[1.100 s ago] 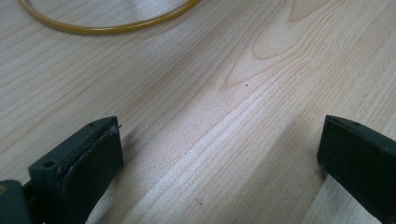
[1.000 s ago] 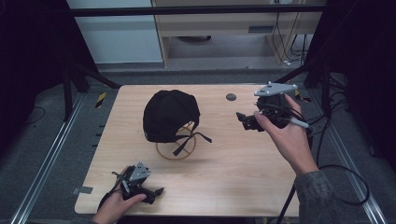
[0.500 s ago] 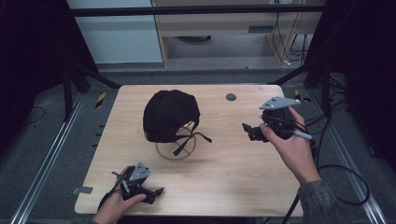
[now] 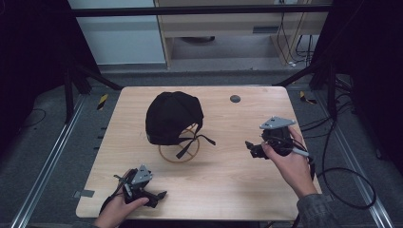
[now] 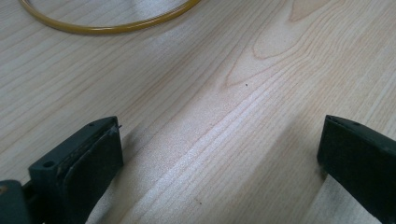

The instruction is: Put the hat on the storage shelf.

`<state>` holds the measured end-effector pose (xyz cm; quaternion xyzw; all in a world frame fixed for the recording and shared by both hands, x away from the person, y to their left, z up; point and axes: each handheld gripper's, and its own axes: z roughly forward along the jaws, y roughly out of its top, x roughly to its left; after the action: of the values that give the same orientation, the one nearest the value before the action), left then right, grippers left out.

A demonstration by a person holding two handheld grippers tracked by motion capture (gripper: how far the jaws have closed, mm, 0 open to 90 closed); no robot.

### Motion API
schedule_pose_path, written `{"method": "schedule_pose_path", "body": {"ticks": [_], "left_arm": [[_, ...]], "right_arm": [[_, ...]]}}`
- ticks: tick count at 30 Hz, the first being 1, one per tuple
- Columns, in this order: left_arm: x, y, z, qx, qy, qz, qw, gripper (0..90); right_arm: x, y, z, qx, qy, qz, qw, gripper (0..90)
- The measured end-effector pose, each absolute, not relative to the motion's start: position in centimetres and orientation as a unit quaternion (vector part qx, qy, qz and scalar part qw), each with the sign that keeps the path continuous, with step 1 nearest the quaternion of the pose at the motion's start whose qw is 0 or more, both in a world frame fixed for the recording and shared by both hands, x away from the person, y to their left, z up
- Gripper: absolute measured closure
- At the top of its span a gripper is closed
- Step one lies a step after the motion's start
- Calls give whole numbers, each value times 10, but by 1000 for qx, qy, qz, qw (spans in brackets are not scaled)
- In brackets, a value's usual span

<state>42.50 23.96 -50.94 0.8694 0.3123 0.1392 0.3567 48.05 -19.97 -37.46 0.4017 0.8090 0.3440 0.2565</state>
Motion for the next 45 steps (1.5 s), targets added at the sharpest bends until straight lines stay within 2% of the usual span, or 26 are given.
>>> {"method": "schedule_pose_path", "body": {"ticks": [13,45], "left_arm": [[425,240,-509,869,312,139,357,0],[425,240,-509,869,312,139,357,0]], "right_arm": [[481,-194,-425,424,808,341,224,113],[482,-168,-486,434,814,347,167,113]]}}
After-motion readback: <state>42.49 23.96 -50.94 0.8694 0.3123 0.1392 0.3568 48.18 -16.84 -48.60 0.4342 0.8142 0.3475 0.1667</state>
